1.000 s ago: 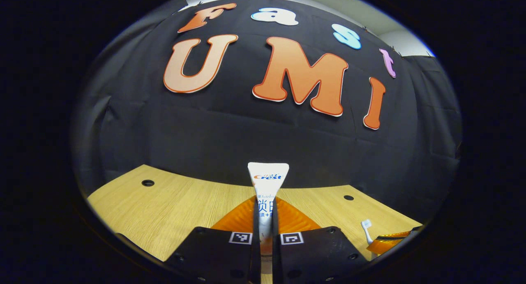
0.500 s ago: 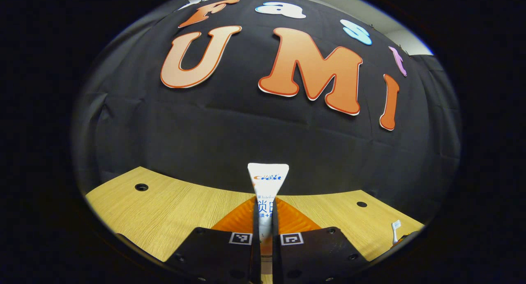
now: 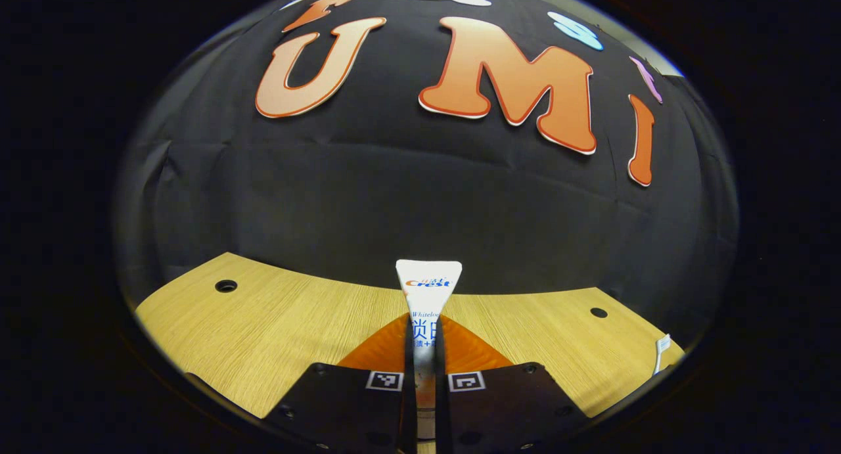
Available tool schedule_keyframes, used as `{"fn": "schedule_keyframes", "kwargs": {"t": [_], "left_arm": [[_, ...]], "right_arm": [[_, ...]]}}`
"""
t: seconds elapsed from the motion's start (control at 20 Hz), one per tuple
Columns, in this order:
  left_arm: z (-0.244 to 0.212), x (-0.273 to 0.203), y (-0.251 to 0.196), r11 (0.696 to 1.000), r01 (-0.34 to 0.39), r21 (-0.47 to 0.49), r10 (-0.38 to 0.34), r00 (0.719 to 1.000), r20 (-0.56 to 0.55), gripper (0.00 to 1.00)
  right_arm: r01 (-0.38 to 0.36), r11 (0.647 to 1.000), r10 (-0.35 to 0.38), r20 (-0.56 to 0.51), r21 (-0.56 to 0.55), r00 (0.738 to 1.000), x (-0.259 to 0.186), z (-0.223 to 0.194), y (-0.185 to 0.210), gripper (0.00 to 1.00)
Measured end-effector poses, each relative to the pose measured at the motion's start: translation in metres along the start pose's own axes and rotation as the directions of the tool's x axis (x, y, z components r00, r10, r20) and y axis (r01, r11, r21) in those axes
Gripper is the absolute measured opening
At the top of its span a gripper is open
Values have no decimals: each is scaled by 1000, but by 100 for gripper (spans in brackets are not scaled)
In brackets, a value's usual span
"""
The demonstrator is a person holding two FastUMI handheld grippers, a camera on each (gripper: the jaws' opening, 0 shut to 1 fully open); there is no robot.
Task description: Put the toothbrush and toothpaste on the desktop into the cup, then pick up the cup and place it on the coaster on the desktop.
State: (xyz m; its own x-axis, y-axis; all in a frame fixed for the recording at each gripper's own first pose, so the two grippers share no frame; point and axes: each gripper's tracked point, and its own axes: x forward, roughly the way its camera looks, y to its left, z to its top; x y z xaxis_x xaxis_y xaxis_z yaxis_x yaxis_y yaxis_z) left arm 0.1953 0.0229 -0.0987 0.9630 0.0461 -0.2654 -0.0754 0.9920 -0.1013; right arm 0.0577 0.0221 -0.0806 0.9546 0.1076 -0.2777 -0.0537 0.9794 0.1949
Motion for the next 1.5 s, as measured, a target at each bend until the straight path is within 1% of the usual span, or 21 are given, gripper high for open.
{"fn": "schedule_keyframes", "kwargs": {"t": [0.15,0.25,0.3,0.4,0.45,0.55,0.65,0.75,0.85,0.9,1.05,1.1,1.2,1.25,1.3,1.5], "left_arm": [[-15,0,1,1000,-4,4,5,998,-57,11],[-22,-8,-2,1000,14,-7,-15,996,-86,15],[-23,-13,-6,999,38,-12,-39,994,-100,17],[-32,-23,-11,997,71,7,-69,985,-159,22],[-37,-27,-9,997,72,8,-69,980,-187,29],[-38,-33,-4,997,76,-11,-76,979,-191,33],[-39,-42,0,996,83,-15,-85,976,-199,48],[-33,-57,2,995,96,2,-94,978,-186,47],[-29,-69,0,991,128,29,-120,976,-182,72],[-28,-78,1,988,146,47,-134,973,-189,82],[-25,-98,11,986,151,75,-136,975,-177,81],[-26,-103,14,985,151,81,-135,975,-179,85],[-29,-111,25,985,141,95,-122,976,-181,87],[-31,-117,29,986,138,97,-119,976,-180,90],[-32,-122,35,987,131,94,-113,978,-177,95],[-47,-135,57,990,123,67,-109,977,-184,95]], "right_arm": [[-1,1000,1,-3,-11,1000,-1,2,0,5],[-4,1000,4,3,-8,1000,-2,5,1,5],[-12,1000,12,8,-3,1000,-2,6,3,5],[-29,1000,29,13,-3,1000,-4,11,4,5],[-35,999,35,19,-6,999,-4,15,6,5],[-45,999,45,39,-10,998,-7,26,10,5],[-59,998,59,52,-18,997,-2,39,24,5],[-68,997,70,72,-22,995,6,53,35,4],[-92,996,93,88,-20,992,7,61,44,4],[-102,994,104,88,-26,991,8,62,50,5],[-116,991,122,103,-60,987,12,71,62,4],[-129,989,135,110,-67,985,14,75,69,5],[-151,985,160,129,-81,979,17,84,82,5],[-160,983,172,141,-88,975,20,89,89,5],[-173,981,186,153,-93,971,22,94,96,5],[-206,972,226,199,-117,954,39,108,118,4]]}}
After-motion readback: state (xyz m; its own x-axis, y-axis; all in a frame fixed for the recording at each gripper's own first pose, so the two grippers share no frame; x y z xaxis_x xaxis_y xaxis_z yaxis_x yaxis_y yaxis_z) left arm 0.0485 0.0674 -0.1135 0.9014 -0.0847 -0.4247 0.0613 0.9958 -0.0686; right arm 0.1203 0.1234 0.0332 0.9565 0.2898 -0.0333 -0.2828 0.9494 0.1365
